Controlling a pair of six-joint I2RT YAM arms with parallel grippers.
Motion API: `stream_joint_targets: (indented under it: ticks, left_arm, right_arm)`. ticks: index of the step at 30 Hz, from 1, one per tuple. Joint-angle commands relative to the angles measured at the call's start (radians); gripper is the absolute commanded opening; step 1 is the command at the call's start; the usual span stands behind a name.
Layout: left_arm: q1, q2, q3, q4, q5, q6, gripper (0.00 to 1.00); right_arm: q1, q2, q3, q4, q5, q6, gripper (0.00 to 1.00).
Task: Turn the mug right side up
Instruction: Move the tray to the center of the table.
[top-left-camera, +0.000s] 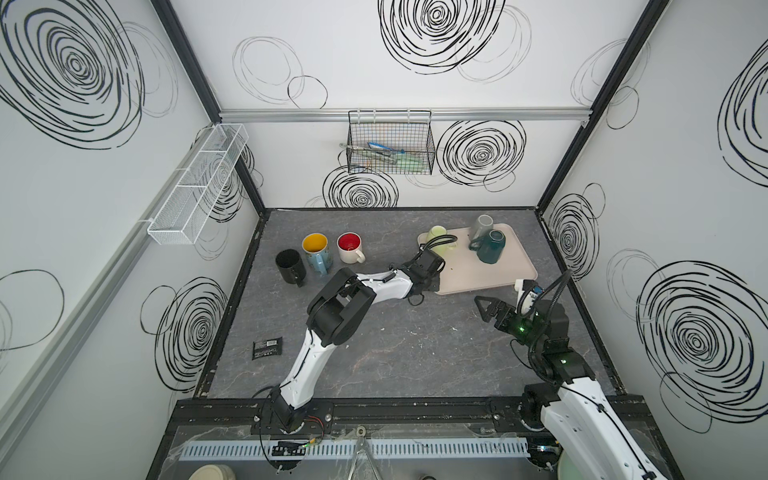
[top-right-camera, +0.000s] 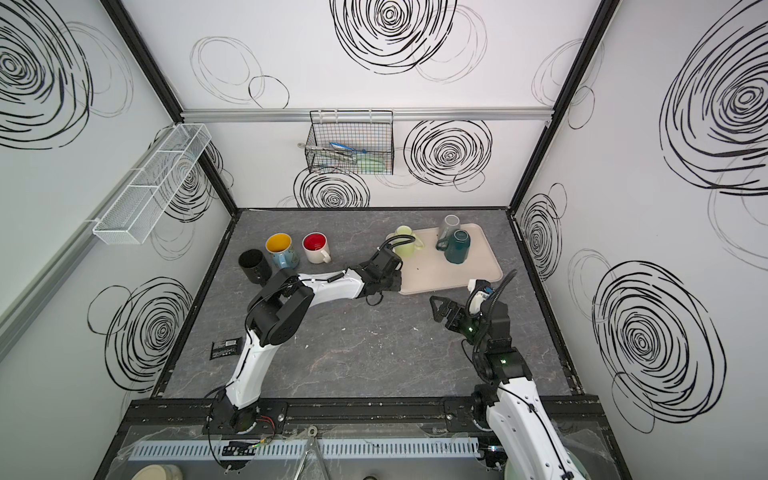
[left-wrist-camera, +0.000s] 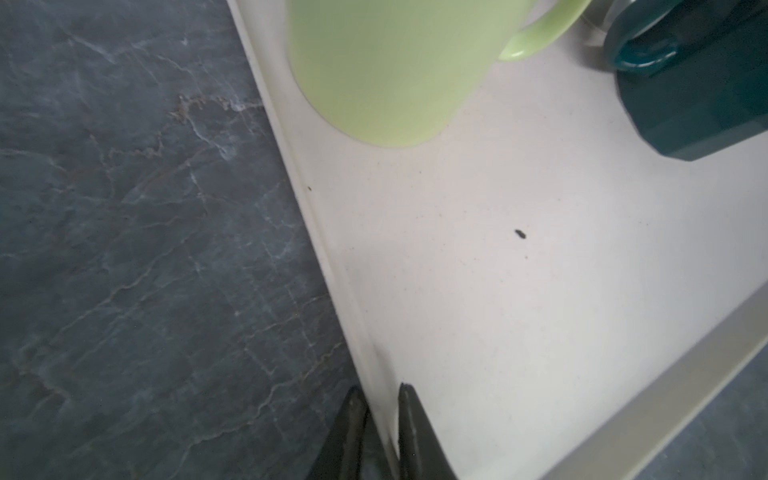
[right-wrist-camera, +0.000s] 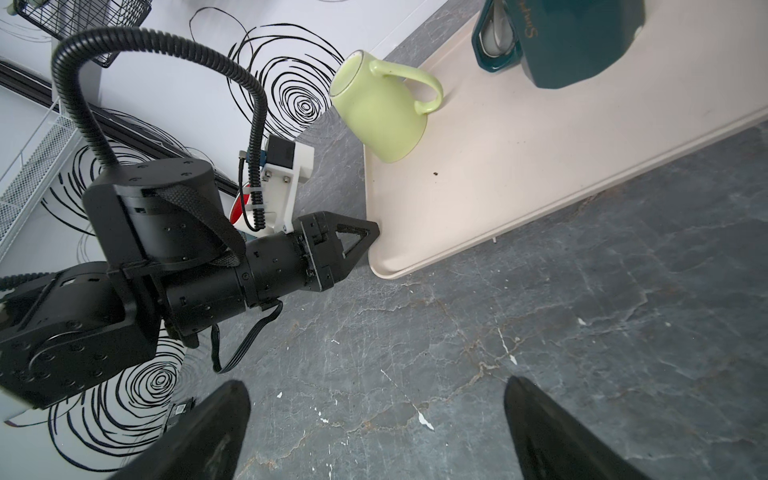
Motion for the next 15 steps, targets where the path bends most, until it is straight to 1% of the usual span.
stream_joint_targets:
  ticks: [1,3,6,10,12,15]
  left_arm:
    - [0.060,0.012,-0.054,-0.086,0.012,-0.001,0.21]
    - [0.087,-0.019,-0.124,-0.036,0.062,-0.017,0.16]
    - [0.105,-0.060,-0.193,-0.025,0.035,-0.008,0.15]
    - [0.107,-0.063,-0.196,-0.070,0.005,0.033,0.14]
    - [0.110,-0.059,-0.196,-0.085,-0.003,0.044,0.11]
    - [0.109,-0.057,-0.198,-0.102,-0.031,0.058,0.10]
  right_arm:
    - [-0.004,-0.010,0.032,-0.008,0.017,-0.012,1.00]
    - [-0.004,-0.010,0.029,-0.010,0.024,-0.009,1.00]
    - [-0.004,-0.007,0.021,-0.004,0.028,-0.005,1.00]
    - [-0.004,0.002,0.006,0.026,0.023,0.008,1.00]
    - [-0.004,0.008,0.002,0.037,0.020,0.016,1.00]
    - [-0.004,0.018,0.007,0.039,0.015,0.018,1.00]
